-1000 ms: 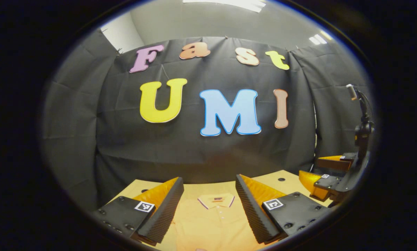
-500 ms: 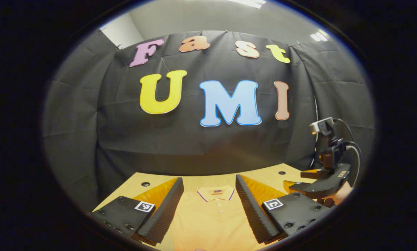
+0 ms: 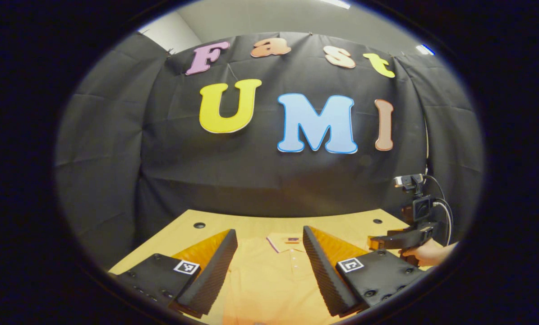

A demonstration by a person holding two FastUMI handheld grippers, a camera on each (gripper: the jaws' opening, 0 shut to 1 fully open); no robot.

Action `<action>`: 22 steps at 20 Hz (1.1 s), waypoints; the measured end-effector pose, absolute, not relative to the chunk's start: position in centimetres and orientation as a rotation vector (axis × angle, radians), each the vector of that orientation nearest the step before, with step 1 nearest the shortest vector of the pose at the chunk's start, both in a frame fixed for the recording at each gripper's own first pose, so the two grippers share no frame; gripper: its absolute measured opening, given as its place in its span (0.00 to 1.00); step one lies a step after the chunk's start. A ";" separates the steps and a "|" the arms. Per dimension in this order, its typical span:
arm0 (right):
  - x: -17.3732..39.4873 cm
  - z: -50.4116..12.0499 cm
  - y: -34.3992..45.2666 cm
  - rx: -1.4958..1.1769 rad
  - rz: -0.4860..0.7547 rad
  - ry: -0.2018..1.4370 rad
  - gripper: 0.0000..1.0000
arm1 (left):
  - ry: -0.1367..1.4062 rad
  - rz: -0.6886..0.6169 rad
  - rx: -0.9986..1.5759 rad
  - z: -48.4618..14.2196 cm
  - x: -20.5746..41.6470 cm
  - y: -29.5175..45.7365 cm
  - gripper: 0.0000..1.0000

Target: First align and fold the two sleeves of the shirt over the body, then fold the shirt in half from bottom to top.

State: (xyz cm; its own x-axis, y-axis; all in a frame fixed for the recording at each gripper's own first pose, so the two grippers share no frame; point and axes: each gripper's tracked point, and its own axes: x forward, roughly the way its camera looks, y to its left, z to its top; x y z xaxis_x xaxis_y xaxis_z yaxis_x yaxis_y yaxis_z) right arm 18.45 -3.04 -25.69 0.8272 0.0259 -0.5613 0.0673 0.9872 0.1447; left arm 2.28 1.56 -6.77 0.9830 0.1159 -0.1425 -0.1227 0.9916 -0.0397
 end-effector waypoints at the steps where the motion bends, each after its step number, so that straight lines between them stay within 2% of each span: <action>1: 19.0 -26.5 -3.3 0.168 -0.028 0.614 0.95 | 0.143 0.126 -0.050 -6.9 2.2 1.7 0.94; 10: 21.1 -31.7 -3.8 0.175 -0.039 0.734 0.95 | 0.147 0.226 -0.020 -6.6 0.6 3.3 0.94; 16: 20.5 -33.9 -2.8 0.219 -0.020 0.821 0.95 | 0.132 0.232 0.011 -5.8 0.2 3.4 0.94; 19: 20.4 -33.9 -2.2 0.254 -0.003 0.833 0.83 | 0.126 0.226 0.023 -5.5 0.4 3.6 0.94; 20: 20.5 -33.8 -2.1 0.258 -0.010 0.831 0.76 | 0.123 0.223 0.021 -5.5 0.5 3.7 0.94; 21: 20.6 -34.2 -1.9 0.261 -0.007 0.834 0.57 | 0.123 0.219 0.019 -5.4 0.6 3.8 0.95; 22: 20.6 -34.7 -1.5 0.266 -0.008 0.834 0.57 | 0.124 0.215 0.017 -5.5 0.7 3.8 0.94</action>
